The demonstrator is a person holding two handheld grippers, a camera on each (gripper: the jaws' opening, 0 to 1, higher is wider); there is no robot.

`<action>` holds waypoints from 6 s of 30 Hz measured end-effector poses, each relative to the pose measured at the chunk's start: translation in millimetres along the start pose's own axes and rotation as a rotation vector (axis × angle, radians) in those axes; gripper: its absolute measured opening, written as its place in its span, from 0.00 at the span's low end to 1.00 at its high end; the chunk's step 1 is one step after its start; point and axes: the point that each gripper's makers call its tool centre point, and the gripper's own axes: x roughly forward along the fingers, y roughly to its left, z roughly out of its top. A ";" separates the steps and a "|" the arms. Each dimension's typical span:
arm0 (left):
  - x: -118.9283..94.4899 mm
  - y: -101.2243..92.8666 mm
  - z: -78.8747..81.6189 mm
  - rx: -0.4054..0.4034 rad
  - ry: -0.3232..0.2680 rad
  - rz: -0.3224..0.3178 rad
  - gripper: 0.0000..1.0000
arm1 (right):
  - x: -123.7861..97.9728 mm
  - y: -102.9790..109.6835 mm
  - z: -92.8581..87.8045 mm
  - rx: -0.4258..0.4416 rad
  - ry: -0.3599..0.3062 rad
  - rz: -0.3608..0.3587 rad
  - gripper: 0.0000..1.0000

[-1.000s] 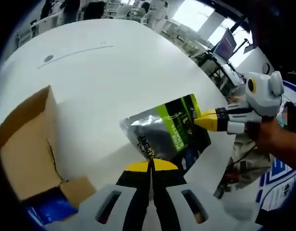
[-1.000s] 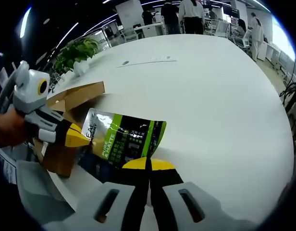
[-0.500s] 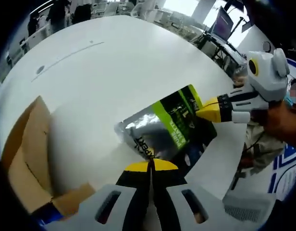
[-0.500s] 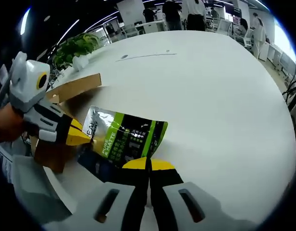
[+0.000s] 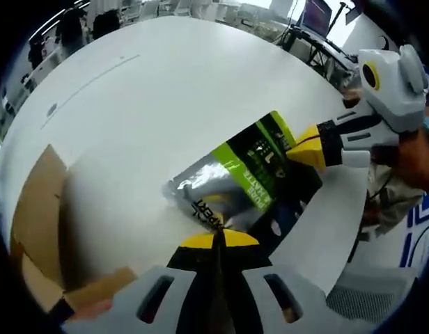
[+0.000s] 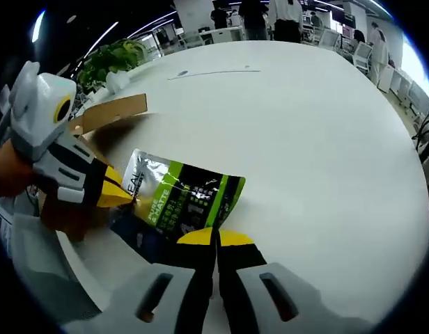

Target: Operate the shoe box by opening the lid, removing the specified soft item, and placing it in the target area until the item is outside and the box remains undamaged.

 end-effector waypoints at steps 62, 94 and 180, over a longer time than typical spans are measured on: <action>-215.9 80.0 -100.8 -0.242 -0.412 0.099 0.13 | -86.4 166.5 56.9 -0.197 -0.162 -0.061 0.18; -247.4 161.0 -172.4 -0.367 -0.441 0.137 0.15 | -32.8 283.4 91.9 -0.321 -0.137 0.026 0.16; -176.4 190.8 -200.6 -0.382 -0.273 0.038 0.15 | 99.8 327.0 64.7 -0.338 0.137 0.187 0.04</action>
